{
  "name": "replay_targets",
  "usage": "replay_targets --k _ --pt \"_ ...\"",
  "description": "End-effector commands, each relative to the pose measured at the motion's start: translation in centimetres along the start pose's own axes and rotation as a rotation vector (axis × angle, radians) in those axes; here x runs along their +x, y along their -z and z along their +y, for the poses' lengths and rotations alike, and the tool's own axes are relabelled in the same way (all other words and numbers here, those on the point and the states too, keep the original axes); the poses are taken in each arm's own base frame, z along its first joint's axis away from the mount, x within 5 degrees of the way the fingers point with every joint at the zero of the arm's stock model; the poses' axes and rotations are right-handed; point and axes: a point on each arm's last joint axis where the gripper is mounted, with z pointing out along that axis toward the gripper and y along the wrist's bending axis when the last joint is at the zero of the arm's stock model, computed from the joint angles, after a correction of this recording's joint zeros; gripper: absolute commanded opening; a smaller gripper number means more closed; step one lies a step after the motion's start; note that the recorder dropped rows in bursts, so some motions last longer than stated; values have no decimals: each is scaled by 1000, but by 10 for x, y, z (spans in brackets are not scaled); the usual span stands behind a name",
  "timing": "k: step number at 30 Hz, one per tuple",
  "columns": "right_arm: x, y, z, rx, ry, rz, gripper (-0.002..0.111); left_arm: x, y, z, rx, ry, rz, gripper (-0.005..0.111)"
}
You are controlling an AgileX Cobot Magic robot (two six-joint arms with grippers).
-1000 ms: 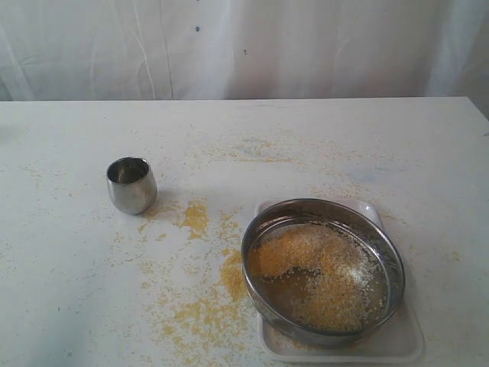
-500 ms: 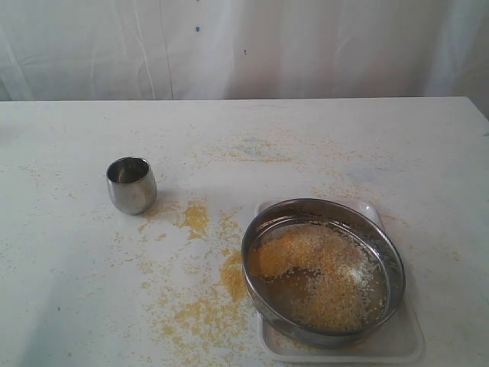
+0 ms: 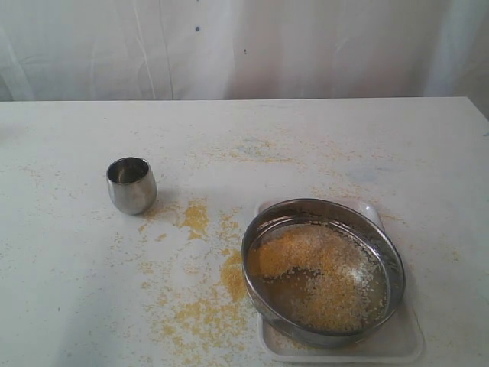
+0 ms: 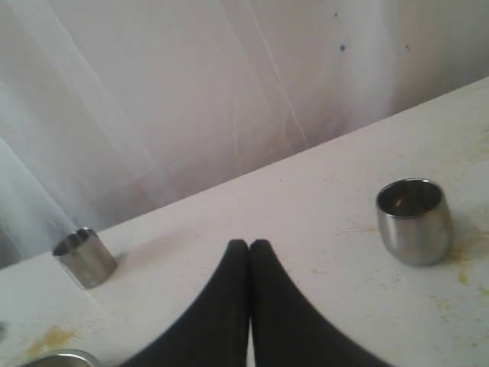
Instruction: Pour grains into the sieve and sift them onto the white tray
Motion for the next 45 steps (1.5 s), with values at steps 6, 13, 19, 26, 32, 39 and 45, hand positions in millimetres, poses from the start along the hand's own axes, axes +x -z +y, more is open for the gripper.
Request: replay_targets --k 6,13,19,26,32,39,45 --pt "0 0 0 0 10 -9 0 -1 1 -9 107 252 7 0" --pt "0 0 0 0 10 -9 0 51 -2 -16 -21 729 232 0" --pt "0 0 0 0 10 -9 0 81 1 -25 -28 705 205 0" --pt "0 0 0 0 10 -9 0 90 4 -30 54 302 314 0" --pt "0 0 0 0 10 -9 0 90 3 -31 61 314 309 0" --pt "0 0 0 0 10 -9 0 88 3 -34 47 663 309 0" --pt "0 0 0 0 10 -9 0 88 3 -34 48 650 309 0"
